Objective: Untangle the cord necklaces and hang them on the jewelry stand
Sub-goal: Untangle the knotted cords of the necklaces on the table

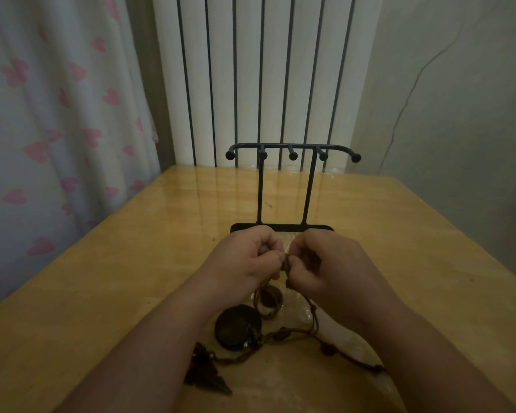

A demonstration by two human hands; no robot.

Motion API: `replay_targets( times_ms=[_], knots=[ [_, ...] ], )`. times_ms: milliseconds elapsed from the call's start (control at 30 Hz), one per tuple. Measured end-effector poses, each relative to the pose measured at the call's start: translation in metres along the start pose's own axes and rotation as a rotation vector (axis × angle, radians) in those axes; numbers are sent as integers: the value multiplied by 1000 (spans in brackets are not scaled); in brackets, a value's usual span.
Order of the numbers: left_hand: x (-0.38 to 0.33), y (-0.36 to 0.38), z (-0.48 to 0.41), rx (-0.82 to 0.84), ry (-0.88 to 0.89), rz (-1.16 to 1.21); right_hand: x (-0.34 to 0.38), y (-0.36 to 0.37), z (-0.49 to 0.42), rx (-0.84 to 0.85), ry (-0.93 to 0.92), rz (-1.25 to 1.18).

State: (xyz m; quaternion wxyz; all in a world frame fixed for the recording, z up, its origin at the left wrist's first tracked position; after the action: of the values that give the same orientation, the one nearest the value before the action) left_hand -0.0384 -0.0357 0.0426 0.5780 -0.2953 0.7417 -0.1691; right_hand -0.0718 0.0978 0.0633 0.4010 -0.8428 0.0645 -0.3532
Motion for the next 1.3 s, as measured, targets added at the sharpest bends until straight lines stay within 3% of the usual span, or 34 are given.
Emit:
replay_targets(
  times_ms=[533,833,1300],
  knots=[
    [-4,2,2,46,6,-13,5,1,0,33,31,32],
    [-2,0,3,26,-24,116,0,-2,0,-15,66,-183],
    [-5,2,3,20,-11,82,2,0,0,-22,41,-66]
  ],
)
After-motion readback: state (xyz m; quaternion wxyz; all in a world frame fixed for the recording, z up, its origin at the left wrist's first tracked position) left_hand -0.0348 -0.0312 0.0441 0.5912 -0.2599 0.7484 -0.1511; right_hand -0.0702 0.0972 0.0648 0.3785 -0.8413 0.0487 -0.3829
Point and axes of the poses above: each hand's wrist, its own z-axis away from the middle knuckle, its own y-axis out of the palm, x = y × z, the point moved 5 cm from there along -z, towards the middle knuckle, and after that the axes turned 9 degrees about -z, right-handed, at the moved point
